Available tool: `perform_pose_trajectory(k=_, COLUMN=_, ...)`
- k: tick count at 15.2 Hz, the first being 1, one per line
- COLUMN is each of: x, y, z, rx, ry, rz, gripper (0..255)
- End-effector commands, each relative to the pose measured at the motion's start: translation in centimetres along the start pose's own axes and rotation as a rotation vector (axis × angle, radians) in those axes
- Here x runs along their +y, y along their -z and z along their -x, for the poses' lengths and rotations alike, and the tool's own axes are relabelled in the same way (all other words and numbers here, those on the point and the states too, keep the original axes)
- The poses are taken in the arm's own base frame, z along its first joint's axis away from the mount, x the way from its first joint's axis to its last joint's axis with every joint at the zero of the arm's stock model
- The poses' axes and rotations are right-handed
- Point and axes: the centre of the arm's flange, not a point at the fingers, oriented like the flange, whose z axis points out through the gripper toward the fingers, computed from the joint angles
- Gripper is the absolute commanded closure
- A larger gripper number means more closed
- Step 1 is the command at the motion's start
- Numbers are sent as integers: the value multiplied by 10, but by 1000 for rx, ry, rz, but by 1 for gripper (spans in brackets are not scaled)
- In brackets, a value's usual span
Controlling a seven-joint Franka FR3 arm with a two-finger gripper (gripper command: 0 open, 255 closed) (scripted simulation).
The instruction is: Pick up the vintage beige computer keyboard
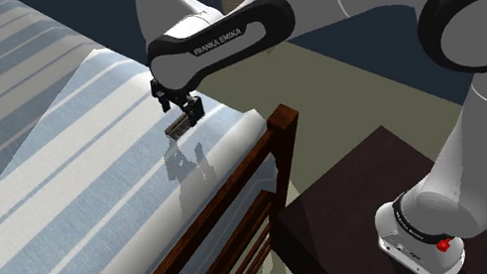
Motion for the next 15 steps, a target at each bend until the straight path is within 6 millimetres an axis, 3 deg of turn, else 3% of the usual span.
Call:
perform_pose_trajectory(k=1, x=-1, y=-10, z=-2, rx=0, ry=-4, rz=-1, gripper=0)
perform_pose_trajectory(k=6, x=0, y=-29, z=-5, rx=0, ry=-4, rz=-1, gripper=0)
perform_pose_trajectory(k=7, x=1, y=-29, z=-5, rx=0, ry=-4, rz=-1, gripper=255)
perform_pose_trajectory(k=15, x=1, y=-29, z=-5, rx=0, ry=-4, rz=-1, gripper=255)
